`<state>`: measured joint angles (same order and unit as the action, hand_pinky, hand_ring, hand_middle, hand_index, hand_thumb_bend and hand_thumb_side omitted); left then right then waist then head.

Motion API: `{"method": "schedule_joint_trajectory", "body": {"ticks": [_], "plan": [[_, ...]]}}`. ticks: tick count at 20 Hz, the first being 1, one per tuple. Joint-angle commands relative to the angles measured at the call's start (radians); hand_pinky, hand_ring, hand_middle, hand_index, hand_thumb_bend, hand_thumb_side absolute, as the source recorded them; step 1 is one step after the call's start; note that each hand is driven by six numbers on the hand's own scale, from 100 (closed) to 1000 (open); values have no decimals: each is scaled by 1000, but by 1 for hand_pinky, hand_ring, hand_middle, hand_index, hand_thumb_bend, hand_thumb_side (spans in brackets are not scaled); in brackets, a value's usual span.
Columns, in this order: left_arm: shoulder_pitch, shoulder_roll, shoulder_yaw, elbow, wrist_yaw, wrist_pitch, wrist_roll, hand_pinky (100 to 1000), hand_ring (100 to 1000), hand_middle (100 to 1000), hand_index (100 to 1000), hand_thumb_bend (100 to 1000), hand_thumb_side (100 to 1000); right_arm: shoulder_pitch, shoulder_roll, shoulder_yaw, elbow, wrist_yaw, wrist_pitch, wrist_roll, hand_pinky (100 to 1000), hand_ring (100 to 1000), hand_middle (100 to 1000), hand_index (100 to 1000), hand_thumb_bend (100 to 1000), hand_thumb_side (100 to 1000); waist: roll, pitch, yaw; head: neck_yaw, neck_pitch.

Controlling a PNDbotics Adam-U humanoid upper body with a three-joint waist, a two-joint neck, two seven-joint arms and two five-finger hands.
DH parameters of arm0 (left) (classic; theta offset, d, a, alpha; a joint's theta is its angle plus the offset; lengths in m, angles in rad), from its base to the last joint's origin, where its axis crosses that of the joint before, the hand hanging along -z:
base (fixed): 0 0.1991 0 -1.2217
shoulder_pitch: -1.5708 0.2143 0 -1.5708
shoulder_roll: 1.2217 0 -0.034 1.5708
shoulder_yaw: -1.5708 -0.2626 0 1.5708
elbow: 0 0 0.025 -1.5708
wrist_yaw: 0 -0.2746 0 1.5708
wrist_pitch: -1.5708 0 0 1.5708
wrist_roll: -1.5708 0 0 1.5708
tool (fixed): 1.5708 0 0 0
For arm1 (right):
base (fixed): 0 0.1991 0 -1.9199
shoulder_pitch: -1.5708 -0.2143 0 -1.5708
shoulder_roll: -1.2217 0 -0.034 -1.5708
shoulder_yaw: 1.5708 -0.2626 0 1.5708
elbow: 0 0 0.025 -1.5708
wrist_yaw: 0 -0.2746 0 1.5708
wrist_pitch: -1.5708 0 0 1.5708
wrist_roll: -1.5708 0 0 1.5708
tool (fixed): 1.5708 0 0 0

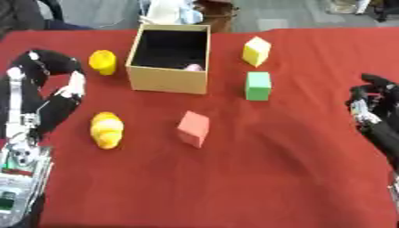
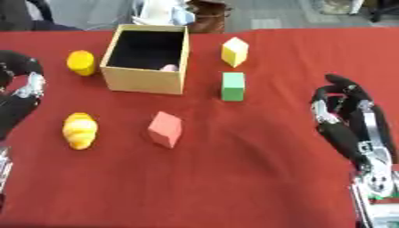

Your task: Pick up objects on the table and place them in the box.

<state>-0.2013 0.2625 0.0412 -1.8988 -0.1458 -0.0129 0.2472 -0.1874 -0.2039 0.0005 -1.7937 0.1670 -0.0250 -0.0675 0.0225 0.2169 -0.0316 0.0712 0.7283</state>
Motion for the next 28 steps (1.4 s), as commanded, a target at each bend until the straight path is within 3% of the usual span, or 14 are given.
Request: {"method": "schedule_joint_trajectory", "body": {"ticks": [1, 6, 9, 18, 22, 26, 28], "plan": [[-6, 12, 3, -11, -5, -1, -6, 660, 570, 540, 553, 213, 100, -8, -9, -5, -9, 7, -1, -2, 609, 596, 638, 826, 100, 421, 1, -20, -2, 1, 2], [-4, 31, 2, -13, -25, 7, -35, 668, 582, 555, 624, 261, 100, -7, -9, -5, -9, 7, -1, -1, 609, 597, 638, 826, 100, 422, 3, -21, -4, -2, -2], [2, 80, -2, -17, -60, 21, -89, 674, 586, 561, 667, 290, 100, -6, -9, -6, -9, 8, 0, -2, 609, 596, 639, 826, 100, 423, 5, -22, -7, -4, -4], [40, 385, -49, -40, -195, 70, -307, 703, 611, 604, 779, 421, 100, 0, -18, -6, -7, 12, 1, 3, 610, 597, 640, 827, 100, 429, 25, -27, -8, -18, -12], [44, 511, -81, -20, -225, 82, -402, 706, 619, 619, 785, 448, 100, 2, -22, -6, -6, 14, 1, 4, 610, 597, 640, 827, 100, 429, 30, -31, -8, -26, -14], [34, 566, -102, -1, -232, 83, -452, 708, 625, 630, 787, 476, 100, 3, -24, -5, -5, 14, 1, 6, 610, 598, 640, 827, 100, 430, 33, -33, -8, -28, -14], [9, 635, -149, 24, -232, 78, -512, 709, 628, 634, 788, 478, 100, 4, -25, -2, -5, 14, 1, 9, 610, 597, 640, 827, 100, 430, 35, -36, -10, -29, -13]]}}
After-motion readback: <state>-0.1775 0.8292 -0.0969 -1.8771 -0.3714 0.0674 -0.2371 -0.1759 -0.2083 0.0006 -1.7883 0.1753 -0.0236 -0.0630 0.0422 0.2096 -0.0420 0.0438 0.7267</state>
